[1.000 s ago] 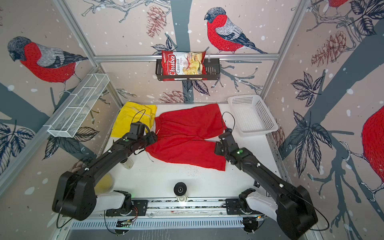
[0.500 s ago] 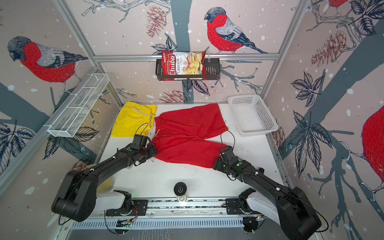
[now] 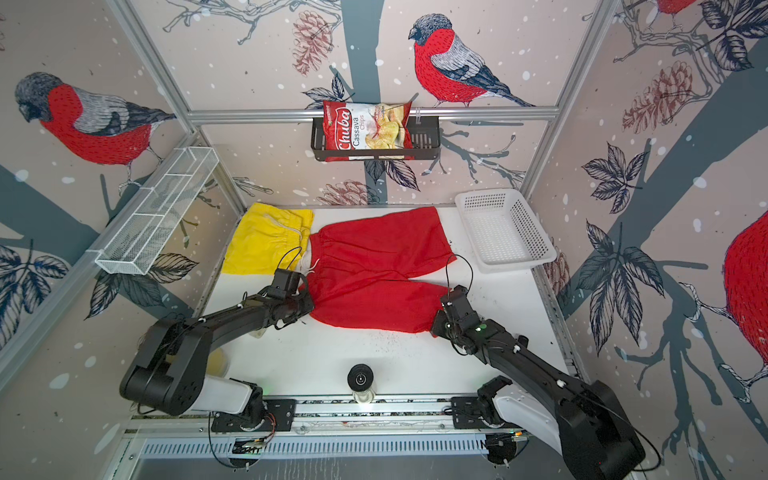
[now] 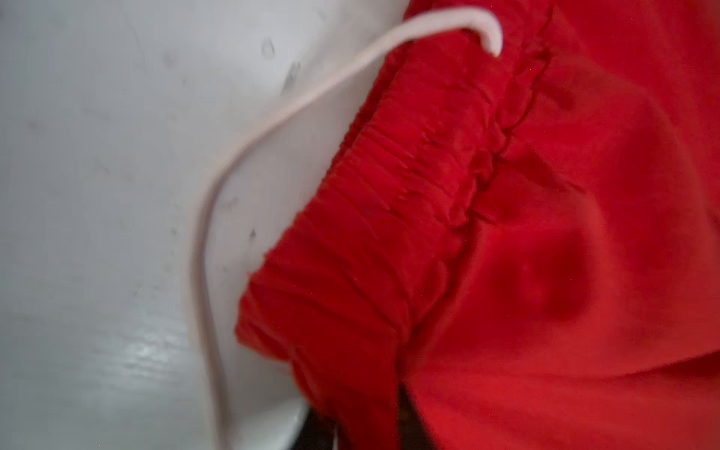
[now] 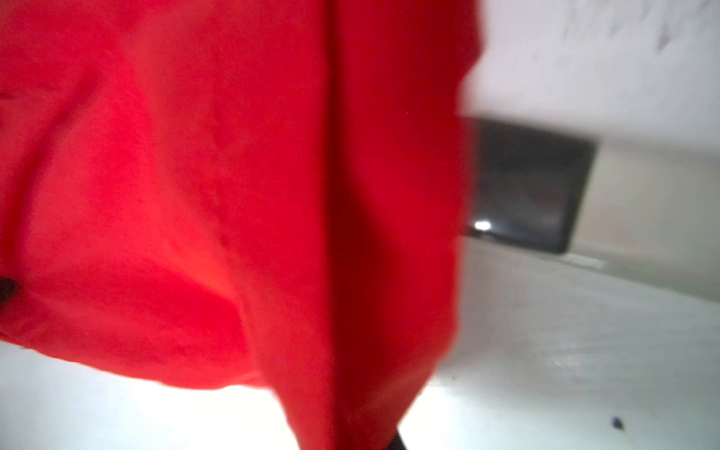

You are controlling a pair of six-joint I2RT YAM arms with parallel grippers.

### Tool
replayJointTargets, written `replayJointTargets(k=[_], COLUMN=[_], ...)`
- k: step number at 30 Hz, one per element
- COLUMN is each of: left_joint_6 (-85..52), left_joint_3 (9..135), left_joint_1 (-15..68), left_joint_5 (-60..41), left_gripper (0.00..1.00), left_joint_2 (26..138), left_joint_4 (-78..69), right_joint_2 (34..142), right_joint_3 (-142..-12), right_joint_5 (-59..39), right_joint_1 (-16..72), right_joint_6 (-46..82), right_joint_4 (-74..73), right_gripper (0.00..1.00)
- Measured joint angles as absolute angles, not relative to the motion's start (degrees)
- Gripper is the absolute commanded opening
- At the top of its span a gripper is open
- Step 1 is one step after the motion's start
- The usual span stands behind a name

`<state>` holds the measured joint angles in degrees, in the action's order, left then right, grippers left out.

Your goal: Fold and stack the shorts

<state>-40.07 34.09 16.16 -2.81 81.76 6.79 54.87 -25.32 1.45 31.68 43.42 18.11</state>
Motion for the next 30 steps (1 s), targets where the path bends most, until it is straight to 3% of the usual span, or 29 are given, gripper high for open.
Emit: replayJointTargets(k=[6, 12, 17, 28, 30], left_joint_6=[-40.47, -39.92, -38.41, -36.34, -35.94], left_joint_3=[35.24, 46.15, 53.67, 66.50, 67.81], left_joint_1=[16.49, 16.64, 16.69, 15.44, 15.31], left_joint_5=[-4.73, -5.34, -4.03, -5.89, -5.96], left_gripper=[0.00, 0.00, 0.00, 0.00, 0.00], left_joint_2=[73.49, 64.97, 66.67, 84.84, 86.83], left_joint_4=[12.60, 18.74, 20.60, 20.62, 21.17], right_joint_2=[43.53, 43.42, 50.65, 72.79, 74.39], right_joint_3=[-31.97, -43.42, -49.21, -58.37, -58.17], right_joint_5=[4.54, 4.54, 1.50, -13.08, -13.96], right_joint_1=[30.94, 26.00, 20.91, 8.78, 7.66], right_joint_6=[43.18, 38.61, 34.26, 29.91, 29.91], right_joint_4=[25.19, 27.51, 25.15, 20.58, 20.56], right_gripper=[0.00, 0.00, 0.01, 0.09, 0.14])
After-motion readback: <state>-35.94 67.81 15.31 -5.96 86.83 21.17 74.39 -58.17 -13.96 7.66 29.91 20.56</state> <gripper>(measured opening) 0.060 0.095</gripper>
